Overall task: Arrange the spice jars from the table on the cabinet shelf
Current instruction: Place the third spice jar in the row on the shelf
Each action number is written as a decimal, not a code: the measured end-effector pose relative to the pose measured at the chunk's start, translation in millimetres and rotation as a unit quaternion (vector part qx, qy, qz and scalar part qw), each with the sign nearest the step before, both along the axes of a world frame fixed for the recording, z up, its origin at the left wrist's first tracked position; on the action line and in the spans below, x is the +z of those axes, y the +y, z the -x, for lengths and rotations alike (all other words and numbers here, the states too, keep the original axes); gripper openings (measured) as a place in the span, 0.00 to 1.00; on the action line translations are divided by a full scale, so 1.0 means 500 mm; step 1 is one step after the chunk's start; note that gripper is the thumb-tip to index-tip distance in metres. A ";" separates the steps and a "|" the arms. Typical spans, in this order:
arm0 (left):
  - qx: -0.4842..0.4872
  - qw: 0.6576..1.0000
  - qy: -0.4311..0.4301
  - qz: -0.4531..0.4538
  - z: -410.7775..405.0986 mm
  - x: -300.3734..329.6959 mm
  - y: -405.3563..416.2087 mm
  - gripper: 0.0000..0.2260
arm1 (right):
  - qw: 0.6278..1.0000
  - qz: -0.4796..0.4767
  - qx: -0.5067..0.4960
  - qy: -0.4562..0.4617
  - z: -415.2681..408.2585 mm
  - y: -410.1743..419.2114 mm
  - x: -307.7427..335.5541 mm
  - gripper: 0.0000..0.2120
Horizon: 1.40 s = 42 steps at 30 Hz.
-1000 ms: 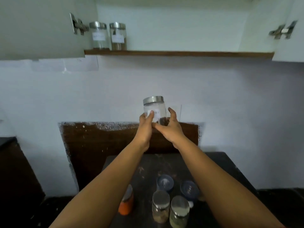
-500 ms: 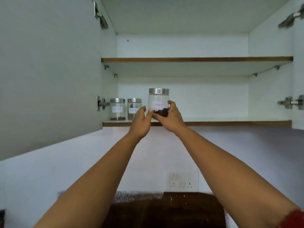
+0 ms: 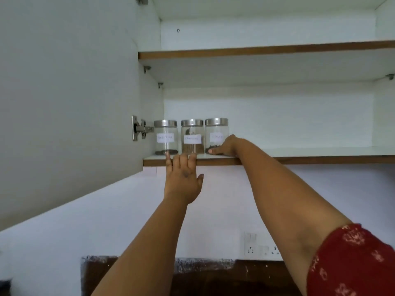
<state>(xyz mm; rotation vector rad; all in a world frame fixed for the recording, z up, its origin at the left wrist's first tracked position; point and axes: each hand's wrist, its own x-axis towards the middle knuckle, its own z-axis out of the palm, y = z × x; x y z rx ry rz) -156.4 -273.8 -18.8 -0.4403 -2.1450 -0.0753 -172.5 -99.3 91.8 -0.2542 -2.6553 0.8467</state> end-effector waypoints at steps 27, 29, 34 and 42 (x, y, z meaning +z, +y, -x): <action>0.017 1.000 -0.005 0.019 -0.002 0.004 -0.002 0.38 | 0.996 -0.060 -0.055 -0.027 0.020 -0.015 -0.018 0.47; 0.019 1.000 -0.013 0.022 -0.006 0.007 -0.002 0.38 | 0.997 -0.040 -0.059 -0.020 0.014 -0.015 -0.018 0.48; 0.028 0.998 -0.042 0.029 -0.012 0.013 -0.001 0.40 | 0.995 -0.001 -0.100 0.002 -0.018 -0.014 -0.025 0.53; 0.039 0.989 -0.134 0.045 -0.052 0.044 0.000 0.47 | 0.973 -0.207 -0.099 0.029 -0.141 -0.011 -0.069 0.40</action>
